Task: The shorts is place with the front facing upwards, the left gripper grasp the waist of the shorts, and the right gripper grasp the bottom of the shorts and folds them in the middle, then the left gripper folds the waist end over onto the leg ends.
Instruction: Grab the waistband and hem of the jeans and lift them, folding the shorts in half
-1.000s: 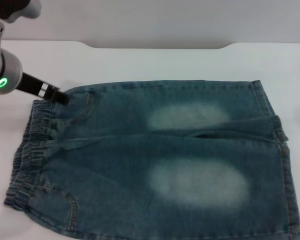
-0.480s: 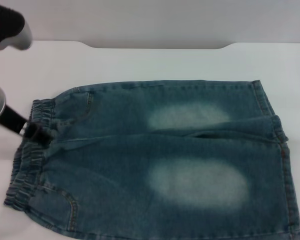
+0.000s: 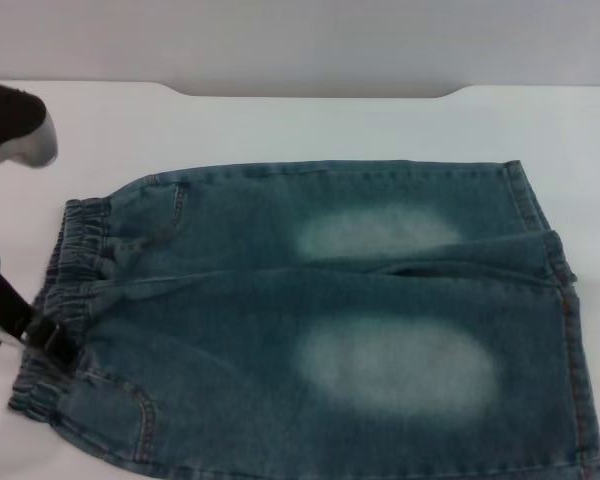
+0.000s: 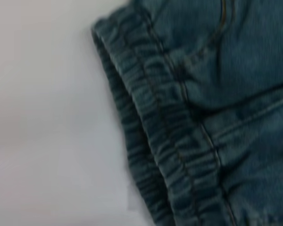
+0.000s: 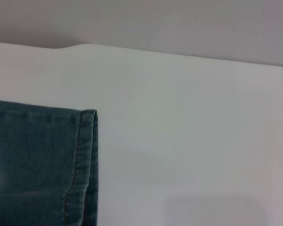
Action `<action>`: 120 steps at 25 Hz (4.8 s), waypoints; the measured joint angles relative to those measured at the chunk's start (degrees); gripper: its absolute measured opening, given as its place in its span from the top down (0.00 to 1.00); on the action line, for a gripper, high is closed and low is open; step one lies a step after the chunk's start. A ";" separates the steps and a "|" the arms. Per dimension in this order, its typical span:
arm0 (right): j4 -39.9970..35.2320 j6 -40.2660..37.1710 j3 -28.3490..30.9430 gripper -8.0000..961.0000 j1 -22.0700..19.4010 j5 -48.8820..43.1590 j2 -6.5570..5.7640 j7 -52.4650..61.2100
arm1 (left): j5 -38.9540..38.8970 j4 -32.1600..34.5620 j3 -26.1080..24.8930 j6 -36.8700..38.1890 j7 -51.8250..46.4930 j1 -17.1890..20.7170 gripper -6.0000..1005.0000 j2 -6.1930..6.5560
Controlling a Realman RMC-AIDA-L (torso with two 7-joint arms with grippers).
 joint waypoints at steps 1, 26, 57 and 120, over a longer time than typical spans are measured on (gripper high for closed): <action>-0.42 -0.28 0.02 0.18 0.15 0.00 -0.02 0.00 | 0.00 0.30 0.41 -0.43 -0.51 0.03 0.21 -0.06; -2.15 -2.08 0.14 0.19 0.50 0.02 -0.15 -2.37 | 0.01 4.69 5.82 -0.88 -3.43 -0.88 0.25 -0.11; -1.09 -1.21 -0.56 0.21 0.62 0.10 -0.04 -2.51 | -0.04 7.92 5.93 1.29 -3.23 -1.18 0.29 -0.13; 1.06 12.71 -12.08 0.24 -6.39 12.36 0.31 0.92 | -0.09 6.40 7.05 0.42 -2.25 -3.00 0.94 -0.41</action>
